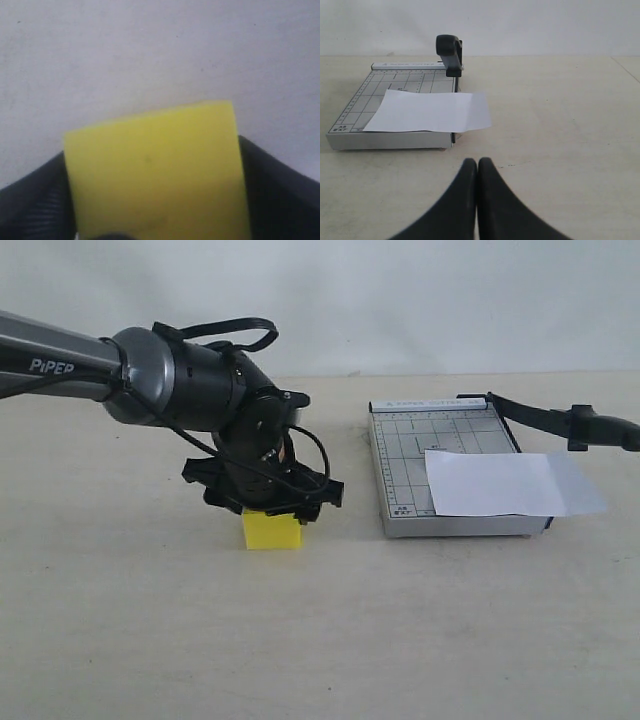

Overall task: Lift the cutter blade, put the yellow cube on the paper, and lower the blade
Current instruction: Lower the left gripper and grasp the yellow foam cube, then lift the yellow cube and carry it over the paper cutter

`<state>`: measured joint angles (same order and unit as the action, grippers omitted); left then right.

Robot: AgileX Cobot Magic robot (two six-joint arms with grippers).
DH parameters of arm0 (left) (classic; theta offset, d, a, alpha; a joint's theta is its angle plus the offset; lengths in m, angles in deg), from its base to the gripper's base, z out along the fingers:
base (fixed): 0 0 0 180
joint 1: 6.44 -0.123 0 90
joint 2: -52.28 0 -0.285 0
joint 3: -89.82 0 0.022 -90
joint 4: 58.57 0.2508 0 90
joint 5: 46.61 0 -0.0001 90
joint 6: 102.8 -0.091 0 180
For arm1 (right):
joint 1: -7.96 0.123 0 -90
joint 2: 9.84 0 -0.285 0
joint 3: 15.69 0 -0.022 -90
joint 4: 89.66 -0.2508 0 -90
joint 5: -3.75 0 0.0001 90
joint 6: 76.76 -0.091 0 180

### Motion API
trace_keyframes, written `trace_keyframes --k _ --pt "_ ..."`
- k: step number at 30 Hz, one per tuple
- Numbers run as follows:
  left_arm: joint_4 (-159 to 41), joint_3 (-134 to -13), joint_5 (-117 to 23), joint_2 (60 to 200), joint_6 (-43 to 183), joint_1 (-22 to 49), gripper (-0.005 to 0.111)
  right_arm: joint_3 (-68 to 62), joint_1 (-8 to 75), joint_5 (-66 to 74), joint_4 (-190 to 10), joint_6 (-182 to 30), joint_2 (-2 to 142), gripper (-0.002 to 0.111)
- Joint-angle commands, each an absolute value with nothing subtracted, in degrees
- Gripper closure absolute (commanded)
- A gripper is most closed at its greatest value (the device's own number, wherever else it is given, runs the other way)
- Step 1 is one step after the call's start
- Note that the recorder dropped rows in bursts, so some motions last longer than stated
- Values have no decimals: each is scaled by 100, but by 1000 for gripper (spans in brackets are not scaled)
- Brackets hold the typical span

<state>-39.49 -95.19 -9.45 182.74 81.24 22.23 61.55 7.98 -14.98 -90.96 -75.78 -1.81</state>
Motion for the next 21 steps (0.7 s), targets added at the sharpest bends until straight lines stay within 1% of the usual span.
trace_keyframes --k 1,2,3,10,13,16,21 --pt "-3940 -9563 -713 18271 8196 2216 80 6152 791 -1470 -9081 -7558 -205 108" --pt "-3940 -9563 -655 18261 8178 2216 92 6152 791 -1470 -9081 -7558 -205 108" --pt "-3940 -9563 -610 18252 8115 2216 102 6152 791 -1470 -9081 -7558 -205 108" --pt "-3992 -9715 -600 17979 7829 2216 102 6152 791 -1470 -9081 -7558 -205 108" --pt "-4194 -10008 -600 17757 7460 2229 102 6152 791 -1470 -9081 -7558 -205 108" --pt "-4814 -10405 -587 17604 6712 2229 102 6152 791 -1470 -9081 -7558 -205 108" --pt "-5342 -11059 -501 17652 5931 2486 102 6152 791 -1470 -9081 -7558 -205 108"
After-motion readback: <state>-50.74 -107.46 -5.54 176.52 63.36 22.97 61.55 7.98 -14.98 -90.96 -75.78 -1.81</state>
